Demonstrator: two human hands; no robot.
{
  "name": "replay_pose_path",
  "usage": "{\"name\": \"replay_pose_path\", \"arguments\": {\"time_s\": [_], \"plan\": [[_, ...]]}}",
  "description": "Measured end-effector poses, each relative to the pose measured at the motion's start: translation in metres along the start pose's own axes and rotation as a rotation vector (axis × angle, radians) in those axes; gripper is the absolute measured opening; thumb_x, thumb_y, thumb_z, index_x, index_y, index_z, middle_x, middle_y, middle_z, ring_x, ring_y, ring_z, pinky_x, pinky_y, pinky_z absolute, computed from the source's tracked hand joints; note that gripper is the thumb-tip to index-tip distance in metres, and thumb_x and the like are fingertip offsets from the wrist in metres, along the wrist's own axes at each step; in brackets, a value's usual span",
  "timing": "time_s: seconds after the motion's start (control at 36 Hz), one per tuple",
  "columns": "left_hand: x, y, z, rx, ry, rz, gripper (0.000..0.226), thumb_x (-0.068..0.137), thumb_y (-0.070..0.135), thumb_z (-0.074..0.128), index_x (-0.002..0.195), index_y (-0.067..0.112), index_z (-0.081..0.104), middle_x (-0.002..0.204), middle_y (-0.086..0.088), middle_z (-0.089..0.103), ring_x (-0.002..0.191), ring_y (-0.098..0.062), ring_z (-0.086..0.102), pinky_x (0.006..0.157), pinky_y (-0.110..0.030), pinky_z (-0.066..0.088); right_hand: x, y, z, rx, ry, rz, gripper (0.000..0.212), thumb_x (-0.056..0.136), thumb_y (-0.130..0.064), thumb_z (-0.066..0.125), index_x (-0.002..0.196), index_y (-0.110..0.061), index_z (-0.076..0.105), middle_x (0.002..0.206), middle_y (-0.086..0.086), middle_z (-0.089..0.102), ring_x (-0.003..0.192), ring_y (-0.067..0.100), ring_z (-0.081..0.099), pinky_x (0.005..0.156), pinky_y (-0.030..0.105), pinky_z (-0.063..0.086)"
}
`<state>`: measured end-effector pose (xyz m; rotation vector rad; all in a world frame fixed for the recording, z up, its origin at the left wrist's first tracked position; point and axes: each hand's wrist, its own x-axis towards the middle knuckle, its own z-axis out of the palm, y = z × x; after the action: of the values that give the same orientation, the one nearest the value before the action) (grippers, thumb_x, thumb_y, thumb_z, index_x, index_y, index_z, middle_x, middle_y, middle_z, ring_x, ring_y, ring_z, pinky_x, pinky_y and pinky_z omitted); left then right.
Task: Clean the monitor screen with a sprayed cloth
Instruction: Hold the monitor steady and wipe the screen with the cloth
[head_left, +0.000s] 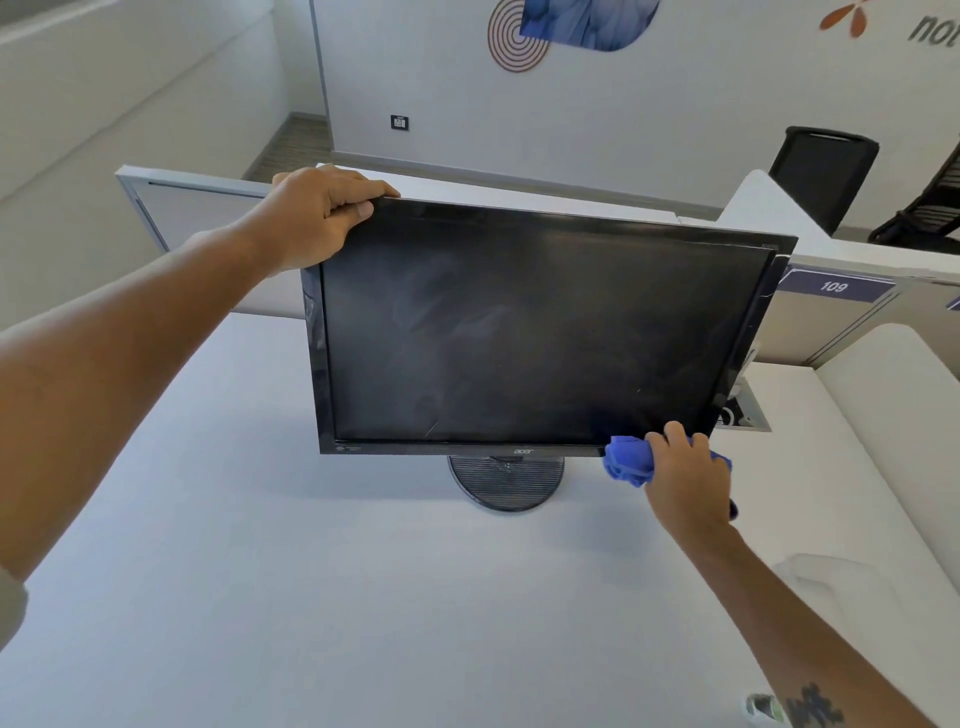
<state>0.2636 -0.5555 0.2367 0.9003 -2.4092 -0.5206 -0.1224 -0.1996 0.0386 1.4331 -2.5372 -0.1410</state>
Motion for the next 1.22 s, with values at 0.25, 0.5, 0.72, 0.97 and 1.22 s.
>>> {"name": "replay_pose_path", "arguments": {"time_s": [0.25, 0.5, 0.72, 0.97, 1.22], "plan": [[-0.001, 0.002, 0.000, 0.005, -0.006, -0.008, 0.040, 0.112, 0.007, 0.055, 0.145, 0.024, 0.071, 0.132, 0.011, 0.067, 0.141, -0.029, 0.054, 0.126, -0.065, 0.031, 0.006, 0.043, 0.005, -0.011, -0.037, 0.081, 0.038, 0.072, -0.002, 0.088, 0.106, -0.007, 0.071, 0.101, 0.015, 0.061, 0.081, 0.038, 0.059, 0.053, 0.037, 0.043], [0.005, 0.002, 0.002, 0.007, 0.000, -0.012, 0.040, 0.110, 0.008, 0.057, 0.143, 0.023, 0.073, 0.134, 0.010, 0.068, 0.142, -0.028, 0.055, 0.127, -0.065, 0.031, 0.003, 0.011, 0.009, 0.173, -0.014, 0.046, 0.032, 0.074, -0.003, 0.090, 0.095, -0.010, 0.066, 0.094, 0.009, 0.060, 0.081, 0.028, 0.058, 0.059, 0.036, 0.049], [0.004, 0.004, 0.002, -0.005, 0.006, -0.031, 0.039, 0.111, 0.006, 0.058, 0.142, 0.023, 0.074, 0.128, 0.016, 0.065, 0.141, -0.026, 0.056, 0.127, -0.064, 0.031, -0.006, -0.077, -0.012, 0.207, -0.059, -0.092, 0.030, 0.067, -0.002, 0.081, 0.082, -0.014, 0.058, 0.088, 0.007, 0.051, 0.076, 0.031, 0.056, 0.056, 0.042, 0.048], [0.003, 0.000, 0.003, -0.025, 0.025, -0.033, 0.039, 0.110, 0.005, 0.058, 0.139, 0.024, 0.076, 0.122, 0.016, 0.069, 0.137, -0.024, 0.058, 0.127, -0.063, 0.030, -0.016, -0.208, -0.034, 0.392, -0.233, -0.128, 0.025, 0.089, -0.020, 0.076, 0.104, -0.021, 0.056, 0.100, -0.003, 0.050, 0.085, 0.016, 0.048, 0.074, 0.030, 0.038], [0.001, -0.008, 0.003, -0.028, 0.022, -0.032, 0.040, 0.110, 0.006, 0.056, 0.139, 0.024, 0.075, 0.123, 0.009, 0.075, 0.131, -0.026, 0.061, 0.126, -0.063, 0.031, -0.038, -0.317, -0.054, 0.564, -0.109, -0.386, 0.017, 0.090, 0.000, 0.065, 0.106, -0.005, 0.062, 0.106, 0.013, 0.060, 0.092, 0.030, 0.061, 0.070, 0.039, 0.050]]}}
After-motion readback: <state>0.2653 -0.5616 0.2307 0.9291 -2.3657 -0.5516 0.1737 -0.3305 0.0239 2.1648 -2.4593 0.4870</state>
